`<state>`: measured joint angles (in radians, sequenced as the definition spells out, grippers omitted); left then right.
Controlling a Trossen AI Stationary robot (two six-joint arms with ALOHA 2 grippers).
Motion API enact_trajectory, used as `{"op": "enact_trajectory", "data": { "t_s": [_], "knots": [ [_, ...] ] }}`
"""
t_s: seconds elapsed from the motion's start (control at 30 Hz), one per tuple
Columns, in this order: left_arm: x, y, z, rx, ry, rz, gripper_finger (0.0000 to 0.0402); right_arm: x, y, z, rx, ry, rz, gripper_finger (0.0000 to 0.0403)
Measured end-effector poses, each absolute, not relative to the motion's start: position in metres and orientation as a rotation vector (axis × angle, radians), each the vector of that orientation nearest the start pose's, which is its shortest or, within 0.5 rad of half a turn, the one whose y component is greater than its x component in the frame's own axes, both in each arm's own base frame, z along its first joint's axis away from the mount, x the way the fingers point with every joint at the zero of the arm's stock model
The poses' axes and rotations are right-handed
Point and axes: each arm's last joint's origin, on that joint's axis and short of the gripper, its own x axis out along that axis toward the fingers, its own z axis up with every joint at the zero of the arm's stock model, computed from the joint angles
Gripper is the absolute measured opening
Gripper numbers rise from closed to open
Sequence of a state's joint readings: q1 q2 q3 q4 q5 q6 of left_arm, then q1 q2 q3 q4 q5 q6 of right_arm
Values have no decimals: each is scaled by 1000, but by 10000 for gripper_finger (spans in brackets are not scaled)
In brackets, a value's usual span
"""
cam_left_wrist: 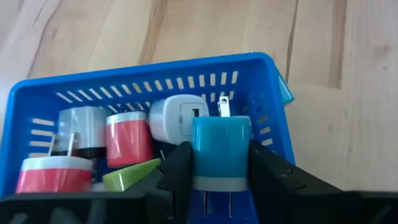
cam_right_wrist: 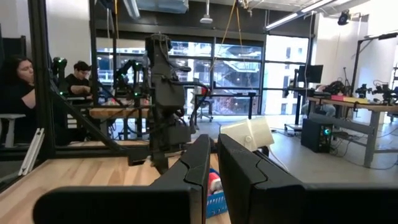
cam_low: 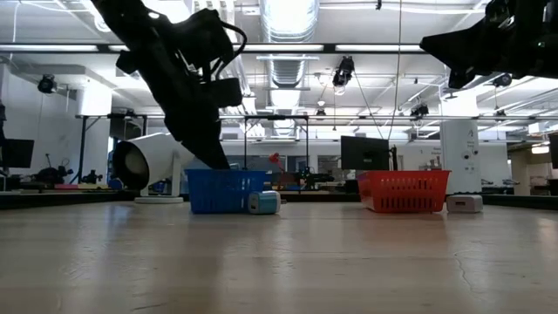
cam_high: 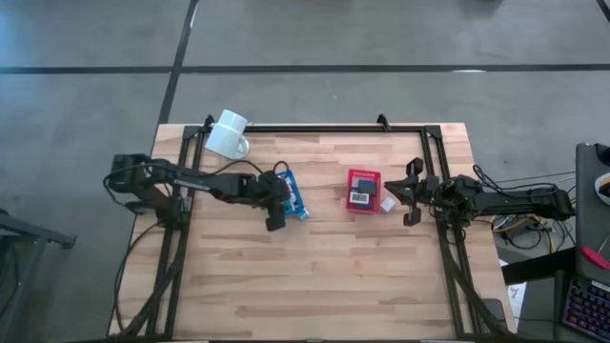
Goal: Pick & Place Office items
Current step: Put the bottom blue charger adapter into the blue bin, then put the white charger adapter into the blue bin
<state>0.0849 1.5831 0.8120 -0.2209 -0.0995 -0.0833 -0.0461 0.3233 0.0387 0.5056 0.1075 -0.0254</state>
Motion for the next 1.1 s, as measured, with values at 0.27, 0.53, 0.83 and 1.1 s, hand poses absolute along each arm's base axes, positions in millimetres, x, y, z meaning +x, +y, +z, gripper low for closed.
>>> {"op": "enact_trajectory", "data": {
  "t_s": [0.27,0.53,0.83,1.1],
  "knots": [
    [291,28,166,-85,971,219,200,116,-8,197,-14,-221,-155,29],
    [276,26,221,42,715,164,314,116,-8,197,-18,-219,-154,29],
    [217,24,252,128,86,211,259,116,-8,197,-31,-219,-156,29],
    [162,21,216,113,-97,276,98,115,-10,197,-68,-213,-205,29]
  ]
}}
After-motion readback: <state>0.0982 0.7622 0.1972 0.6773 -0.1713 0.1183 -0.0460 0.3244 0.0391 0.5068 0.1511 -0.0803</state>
